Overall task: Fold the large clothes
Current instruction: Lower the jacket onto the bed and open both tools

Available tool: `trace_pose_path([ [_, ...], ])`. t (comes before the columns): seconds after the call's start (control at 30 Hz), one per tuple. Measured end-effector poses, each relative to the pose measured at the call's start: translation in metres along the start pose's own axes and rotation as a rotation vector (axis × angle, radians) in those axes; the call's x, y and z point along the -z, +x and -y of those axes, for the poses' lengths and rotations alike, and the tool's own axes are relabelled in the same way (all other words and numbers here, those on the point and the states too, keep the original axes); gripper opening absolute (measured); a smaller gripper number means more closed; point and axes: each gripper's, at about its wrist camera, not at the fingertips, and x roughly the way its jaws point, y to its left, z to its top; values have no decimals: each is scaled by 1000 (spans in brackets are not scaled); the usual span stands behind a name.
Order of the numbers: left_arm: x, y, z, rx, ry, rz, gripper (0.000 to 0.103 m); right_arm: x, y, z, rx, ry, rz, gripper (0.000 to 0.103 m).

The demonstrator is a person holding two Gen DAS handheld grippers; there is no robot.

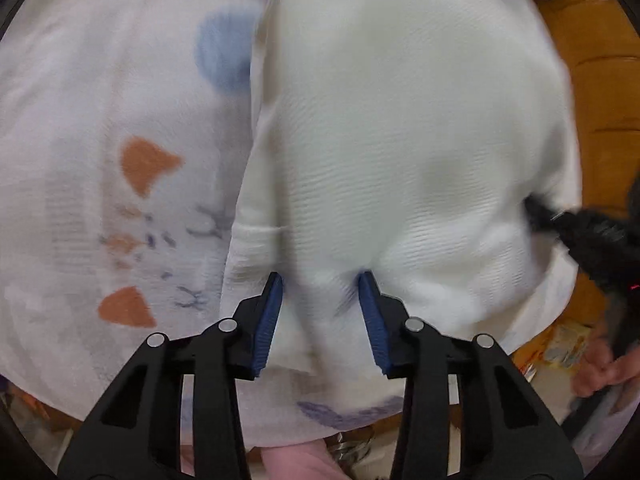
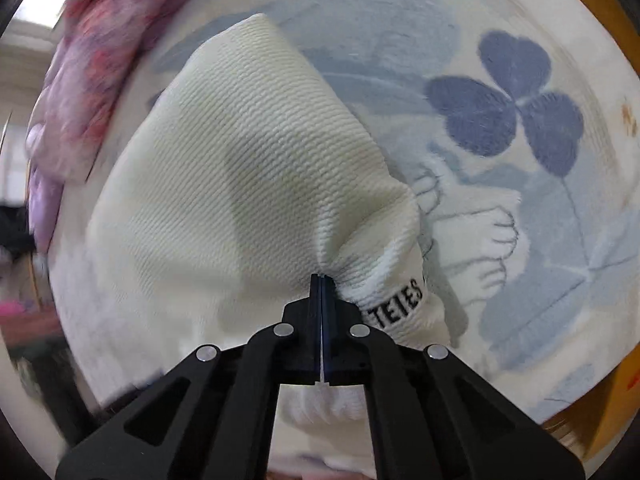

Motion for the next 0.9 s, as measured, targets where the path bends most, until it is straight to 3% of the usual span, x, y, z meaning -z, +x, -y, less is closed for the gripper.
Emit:
trace_pose_path([
  [0.07,-7,-2,-1,-11,-15,-2,39,-1,-10,-2,-20,45,-39,0],
  [0.13,-11,-26,2,27,3,53,38,0,-26,-11,-25,11,-46,2],
  [0.23,-26,-62,11,28,64,166,38,-11,-55,-31,-67,-44,10,2],
  [0.3,-51,-74,12,17,68,215,38,-37,-58,-44,-105,-45,40,2],
  [0.37,-79,-70,11,9,63,245,38,-61,-45,-54,-51,-81,70,1],
  [0.43,-105,-47,10,-8,55,189,37,-80,-13,-49,7,-45,34,0],
  [0.53,-117,-33,2,-20,49,115,37,-88,-13,-35,-49,18,5,0],
  [0.7,-70,-49,1,-47,114,120,38,-37,-31,-27,63,-122,-49,0],
  [0.83,-13,-7,-10,-28,93,-51,38,14,-17,2,58,-54,-145,0],
  [0.9,9,4,-16,-60,101,-70,38,25,-16,6,81,-39,-197,0],
])
